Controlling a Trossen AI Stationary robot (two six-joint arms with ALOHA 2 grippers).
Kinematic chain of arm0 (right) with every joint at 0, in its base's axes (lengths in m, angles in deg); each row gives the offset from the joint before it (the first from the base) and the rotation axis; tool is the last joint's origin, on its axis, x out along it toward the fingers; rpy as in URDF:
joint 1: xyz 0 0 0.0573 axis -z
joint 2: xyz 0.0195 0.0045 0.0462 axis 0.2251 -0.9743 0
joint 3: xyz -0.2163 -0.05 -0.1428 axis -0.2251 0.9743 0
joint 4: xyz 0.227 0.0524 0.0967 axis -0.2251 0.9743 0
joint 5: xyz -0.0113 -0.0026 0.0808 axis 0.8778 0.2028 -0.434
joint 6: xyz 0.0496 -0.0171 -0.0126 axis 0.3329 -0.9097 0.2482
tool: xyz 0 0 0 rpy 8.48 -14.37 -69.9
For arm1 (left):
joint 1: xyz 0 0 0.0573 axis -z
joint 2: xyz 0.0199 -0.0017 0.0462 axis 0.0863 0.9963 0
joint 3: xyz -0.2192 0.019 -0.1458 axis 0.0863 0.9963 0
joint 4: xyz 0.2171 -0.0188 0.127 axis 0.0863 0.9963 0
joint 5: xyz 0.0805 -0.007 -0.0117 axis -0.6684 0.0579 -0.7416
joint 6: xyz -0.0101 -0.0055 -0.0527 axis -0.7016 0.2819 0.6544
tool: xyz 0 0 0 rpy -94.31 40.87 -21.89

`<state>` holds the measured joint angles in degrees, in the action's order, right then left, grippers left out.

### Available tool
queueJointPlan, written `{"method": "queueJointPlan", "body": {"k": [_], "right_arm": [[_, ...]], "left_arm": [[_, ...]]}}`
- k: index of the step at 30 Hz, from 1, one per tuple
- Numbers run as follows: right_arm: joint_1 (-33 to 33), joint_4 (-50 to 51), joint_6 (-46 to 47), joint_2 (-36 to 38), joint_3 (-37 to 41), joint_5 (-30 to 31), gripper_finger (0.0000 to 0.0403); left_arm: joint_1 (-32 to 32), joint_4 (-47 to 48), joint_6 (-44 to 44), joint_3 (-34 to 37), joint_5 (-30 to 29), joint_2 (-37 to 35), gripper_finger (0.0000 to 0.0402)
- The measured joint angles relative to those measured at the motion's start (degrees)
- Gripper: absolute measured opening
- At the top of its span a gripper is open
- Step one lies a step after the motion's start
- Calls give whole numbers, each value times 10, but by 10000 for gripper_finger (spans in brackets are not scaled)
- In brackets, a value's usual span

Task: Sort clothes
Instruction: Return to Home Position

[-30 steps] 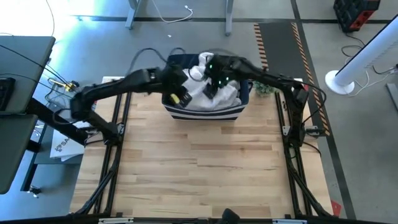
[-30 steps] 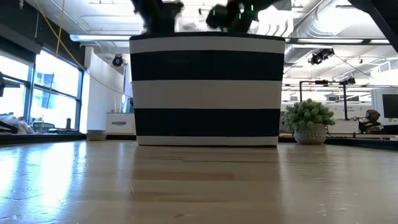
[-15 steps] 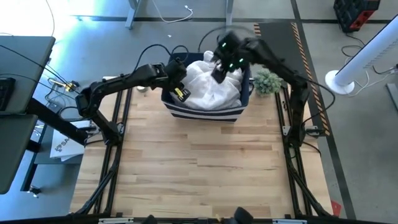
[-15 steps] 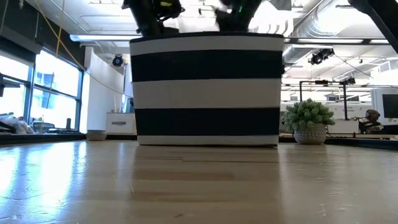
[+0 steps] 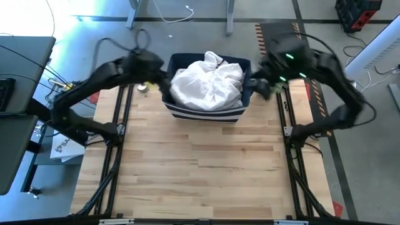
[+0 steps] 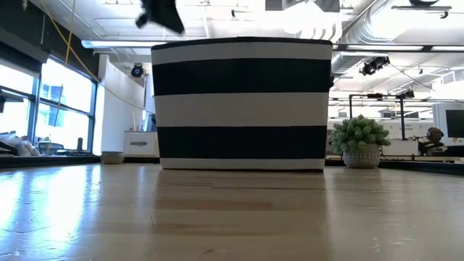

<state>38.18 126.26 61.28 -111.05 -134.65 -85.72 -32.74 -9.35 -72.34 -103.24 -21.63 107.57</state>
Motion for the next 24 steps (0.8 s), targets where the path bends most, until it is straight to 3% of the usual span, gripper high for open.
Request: {"method": "queueJointPlan", "body": {"k": [7, 13, 16, 24], "right_arm": [[-86, -116, 141, 207, 163, -2, 270], [-100, -276, 226, 394, 372, 24, 247], [-102, -361, 247, 477, 486, 16, 234], [-102, -484, 299, 674, 739, -16, 197]], "left_arm": [[30, -3, -16, 0, 111, -122, 39], [35, -2, 29, 0, 87, -204, 21], [35, -2, 61, 0, 63, -238, 4], [35, -2, 148, -1, 9, -312, 9]]}}
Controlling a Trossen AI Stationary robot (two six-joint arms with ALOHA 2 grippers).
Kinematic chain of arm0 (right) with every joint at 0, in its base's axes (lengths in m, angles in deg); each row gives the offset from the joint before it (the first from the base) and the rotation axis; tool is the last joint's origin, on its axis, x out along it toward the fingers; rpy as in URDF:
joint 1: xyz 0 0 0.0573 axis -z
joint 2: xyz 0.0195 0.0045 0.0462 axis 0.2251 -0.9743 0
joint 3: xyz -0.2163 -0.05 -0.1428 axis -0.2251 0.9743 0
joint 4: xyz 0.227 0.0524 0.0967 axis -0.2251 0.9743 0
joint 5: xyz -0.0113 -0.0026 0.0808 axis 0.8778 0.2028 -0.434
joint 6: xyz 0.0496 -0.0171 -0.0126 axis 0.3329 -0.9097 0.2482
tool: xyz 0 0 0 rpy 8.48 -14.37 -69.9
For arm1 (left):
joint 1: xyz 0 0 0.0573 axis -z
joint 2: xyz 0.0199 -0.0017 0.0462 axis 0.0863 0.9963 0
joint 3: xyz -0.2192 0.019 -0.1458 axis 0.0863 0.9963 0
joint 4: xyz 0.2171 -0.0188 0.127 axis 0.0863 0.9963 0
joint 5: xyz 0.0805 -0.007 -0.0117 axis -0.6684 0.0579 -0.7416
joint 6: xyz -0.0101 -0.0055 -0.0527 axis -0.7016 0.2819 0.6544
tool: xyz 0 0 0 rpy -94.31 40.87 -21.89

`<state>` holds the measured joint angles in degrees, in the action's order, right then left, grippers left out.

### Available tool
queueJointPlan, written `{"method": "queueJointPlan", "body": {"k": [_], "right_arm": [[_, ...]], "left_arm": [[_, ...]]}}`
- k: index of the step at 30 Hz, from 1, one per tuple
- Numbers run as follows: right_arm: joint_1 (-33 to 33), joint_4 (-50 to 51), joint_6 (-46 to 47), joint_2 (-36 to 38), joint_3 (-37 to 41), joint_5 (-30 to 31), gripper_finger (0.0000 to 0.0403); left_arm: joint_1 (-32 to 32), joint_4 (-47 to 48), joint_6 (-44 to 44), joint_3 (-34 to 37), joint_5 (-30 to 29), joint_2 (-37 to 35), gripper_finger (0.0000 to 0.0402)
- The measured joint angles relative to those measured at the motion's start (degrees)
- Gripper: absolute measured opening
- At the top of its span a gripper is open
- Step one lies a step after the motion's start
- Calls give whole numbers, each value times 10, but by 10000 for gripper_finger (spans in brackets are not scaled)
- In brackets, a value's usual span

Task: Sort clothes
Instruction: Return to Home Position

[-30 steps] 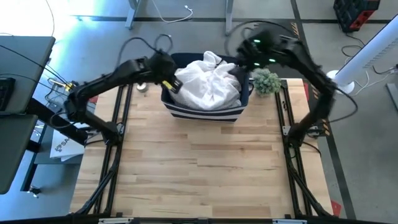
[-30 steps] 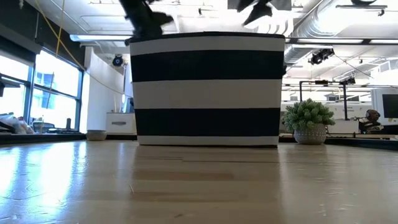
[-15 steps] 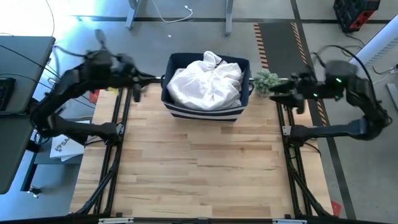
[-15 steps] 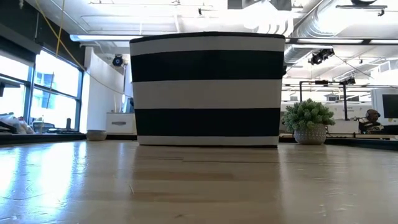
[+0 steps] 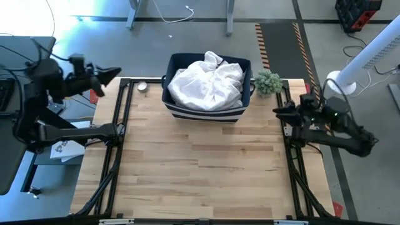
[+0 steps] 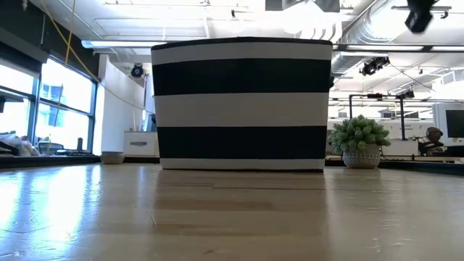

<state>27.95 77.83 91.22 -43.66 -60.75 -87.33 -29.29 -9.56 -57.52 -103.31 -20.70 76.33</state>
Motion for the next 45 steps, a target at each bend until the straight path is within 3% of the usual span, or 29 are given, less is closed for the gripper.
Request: {"method": "queueJointPlan", "body": {"k": [5, 11, 20, 28, 35, 45], "right_arm": [[0, -42, 13, 109, 118, 32, 184], [0, -144, -15, 65, 213, 39, 183], [0, -85, 9, 25, 306, 35, 184], [-4, -55, 8, 4, 299, 39, 184], [-63, 6, 8, 104, 298, 36, 184], [-98, 5, 8, 109, 298, 34, 184]], "left_arm": [[0, 1, 53, 0, -14, -33, 9], [0, 8, 59, 0, -31, -50, 10], [0, 14, 49, 0, -72, -50, 10], [0, 58, 48, 0, -75, -50, 10], [0, 69, 9, 0, -75, -49, 10], [0, 156, 10, 0, -82, -45, 10]]}}
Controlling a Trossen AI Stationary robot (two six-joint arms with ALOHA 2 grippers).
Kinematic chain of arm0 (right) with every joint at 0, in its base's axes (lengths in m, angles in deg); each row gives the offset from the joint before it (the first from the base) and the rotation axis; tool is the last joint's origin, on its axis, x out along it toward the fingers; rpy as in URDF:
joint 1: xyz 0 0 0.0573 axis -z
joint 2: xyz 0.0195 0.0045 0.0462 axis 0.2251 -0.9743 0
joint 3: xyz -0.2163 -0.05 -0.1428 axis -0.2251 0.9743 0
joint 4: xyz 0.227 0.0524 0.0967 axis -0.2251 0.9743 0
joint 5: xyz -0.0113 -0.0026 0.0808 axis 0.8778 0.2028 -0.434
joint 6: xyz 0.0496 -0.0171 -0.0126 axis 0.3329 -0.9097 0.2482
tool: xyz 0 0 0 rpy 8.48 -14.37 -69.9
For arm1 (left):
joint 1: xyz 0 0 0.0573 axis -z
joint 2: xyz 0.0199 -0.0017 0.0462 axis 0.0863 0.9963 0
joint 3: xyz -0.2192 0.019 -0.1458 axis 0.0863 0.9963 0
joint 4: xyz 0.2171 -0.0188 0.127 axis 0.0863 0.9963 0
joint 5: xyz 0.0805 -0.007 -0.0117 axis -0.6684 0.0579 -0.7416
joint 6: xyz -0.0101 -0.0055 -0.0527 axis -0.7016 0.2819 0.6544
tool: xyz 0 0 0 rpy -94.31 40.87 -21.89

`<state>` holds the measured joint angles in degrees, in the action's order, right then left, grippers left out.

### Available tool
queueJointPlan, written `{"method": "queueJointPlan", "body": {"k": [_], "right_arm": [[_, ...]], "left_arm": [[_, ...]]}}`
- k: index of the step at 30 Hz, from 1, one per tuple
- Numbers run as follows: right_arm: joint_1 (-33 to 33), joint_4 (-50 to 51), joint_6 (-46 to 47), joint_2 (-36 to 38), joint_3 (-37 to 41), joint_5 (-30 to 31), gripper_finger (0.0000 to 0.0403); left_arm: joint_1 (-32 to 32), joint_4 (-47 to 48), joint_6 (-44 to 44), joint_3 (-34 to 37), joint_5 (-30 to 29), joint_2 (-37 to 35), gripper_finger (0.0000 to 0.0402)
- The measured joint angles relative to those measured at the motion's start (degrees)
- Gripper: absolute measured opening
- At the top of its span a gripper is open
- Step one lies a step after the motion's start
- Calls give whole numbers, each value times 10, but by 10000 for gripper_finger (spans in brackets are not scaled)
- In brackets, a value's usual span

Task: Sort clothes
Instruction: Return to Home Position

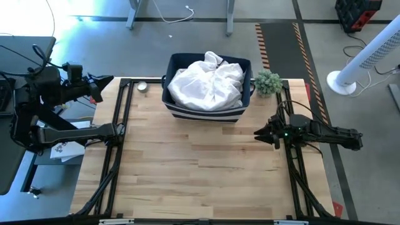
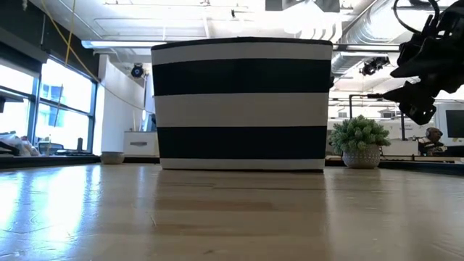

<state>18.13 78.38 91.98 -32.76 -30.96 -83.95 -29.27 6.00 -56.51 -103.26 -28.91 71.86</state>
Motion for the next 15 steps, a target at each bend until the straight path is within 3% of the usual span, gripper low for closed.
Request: {"method": "queueJointPlan", "body": {"k": [9, 15], "right_arm": [[21, 0, 0, -3, 0, 0, 184], [24, 0, 0, -8, 0, 0, 184]], "left_arm": [[0, -44, -65, 0, -20, 0, 1], [0, -49, -62, 0, -20, 0, 1]]}}
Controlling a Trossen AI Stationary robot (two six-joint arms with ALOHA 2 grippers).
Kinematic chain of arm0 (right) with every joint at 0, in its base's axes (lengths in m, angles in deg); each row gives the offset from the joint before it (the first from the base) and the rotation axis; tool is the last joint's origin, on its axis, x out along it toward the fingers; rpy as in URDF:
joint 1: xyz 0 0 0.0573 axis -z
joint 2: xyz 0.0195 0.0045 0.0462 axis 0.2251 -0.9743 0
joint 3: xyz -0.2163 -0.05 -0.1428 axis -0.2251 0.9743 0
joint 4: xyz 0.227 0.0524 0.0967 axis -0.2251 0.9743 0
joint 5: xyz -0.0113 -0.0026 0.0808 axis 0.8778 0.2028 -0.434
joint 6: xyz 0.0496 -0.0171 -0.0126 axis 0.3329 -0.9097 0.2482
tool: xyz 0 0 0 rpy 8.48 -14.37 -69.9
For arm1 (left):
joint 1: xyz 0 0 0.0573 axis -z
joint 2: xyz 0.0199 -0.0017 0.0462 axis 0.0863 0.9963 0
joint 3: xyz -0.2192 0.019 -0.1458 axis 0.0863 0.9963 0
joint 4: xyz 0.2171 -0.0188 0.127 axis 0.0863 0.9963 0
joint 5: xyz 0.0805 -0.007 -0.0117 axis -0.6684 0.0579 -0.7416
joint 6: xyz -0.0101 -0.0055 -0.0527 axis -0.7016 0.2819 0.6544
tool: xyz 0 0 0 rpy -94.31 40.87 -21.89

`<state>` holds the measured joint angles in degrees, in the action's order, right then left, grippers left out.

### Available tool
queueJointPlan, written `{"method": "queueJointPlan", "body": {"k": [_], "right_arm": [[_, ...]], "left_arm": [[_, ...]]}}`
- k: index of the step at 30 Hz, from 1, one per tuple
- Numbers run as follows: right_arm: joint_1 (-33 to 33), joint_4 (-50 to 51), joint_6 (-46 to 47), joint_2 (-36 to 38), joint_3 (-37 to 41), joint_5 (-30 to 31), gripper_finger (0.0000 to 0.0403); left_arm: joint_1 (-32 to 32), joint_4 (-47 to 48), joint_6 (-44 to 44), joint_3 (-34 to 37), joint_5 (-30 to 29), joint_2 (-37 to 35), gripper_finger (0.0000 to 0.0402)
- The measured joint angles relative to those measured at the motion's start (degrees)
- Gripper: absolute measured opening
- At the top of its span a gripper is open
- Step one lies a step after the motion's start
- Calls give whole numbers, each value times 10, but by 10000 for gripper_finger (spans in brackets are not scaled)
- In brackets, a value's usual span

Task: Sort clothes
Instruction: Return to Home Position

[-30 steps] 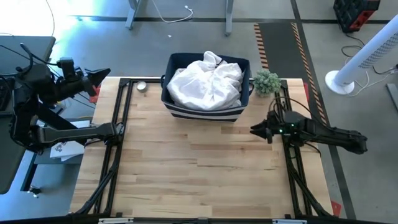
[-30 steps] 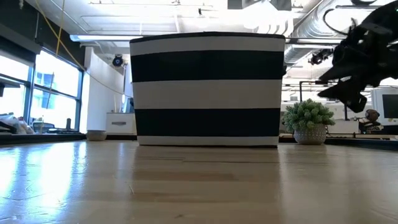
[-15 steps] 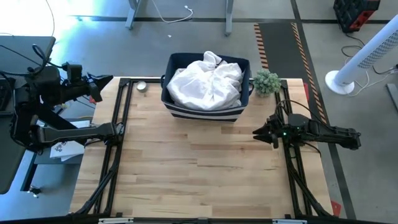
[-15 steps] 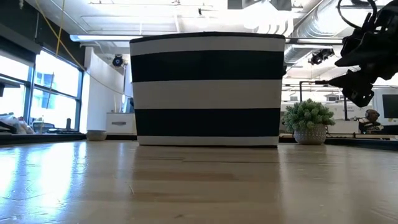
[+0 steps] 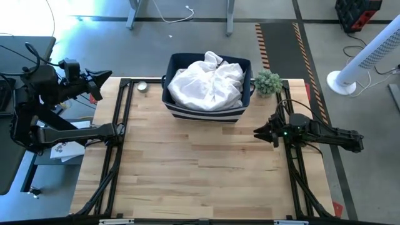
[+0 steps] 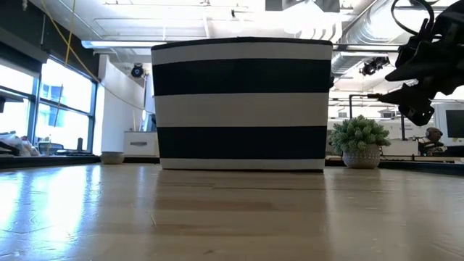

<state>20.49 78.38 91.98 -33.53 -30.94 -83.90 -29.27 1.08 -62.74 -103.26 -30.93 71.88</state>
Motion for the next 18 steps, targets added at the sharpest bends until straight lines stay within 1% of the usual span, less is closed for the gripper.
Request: {"method": "queueJointPlan", "body": {"k": [6, 8, 11, 14, 16, 18], "right_arm": [[0, 0, 0, 0, 0, 0, 184], [0, -2, -14, 0, 0, 12, 184], [0, -2, -122, 0, 0, 62, 184], [0, -16, -252, 1, 0, 77, 184], [0, -23, -333, 1, 0, 50, 184], [0, -30, -393, 1, 0, -11, 184]], "left_arm": [[0, 0, 5, 0, -9, 2, 1], [0, 0, 5, 0, -16, 2, 1], [0, 0, 5, 0, -25, 2, 1], [0, 0, 5, 0, -24, 2, 1], [0, 0, 6, 0, -25, 2, 1], [0, 0, 6, 0, -25, 2, 1]]}}
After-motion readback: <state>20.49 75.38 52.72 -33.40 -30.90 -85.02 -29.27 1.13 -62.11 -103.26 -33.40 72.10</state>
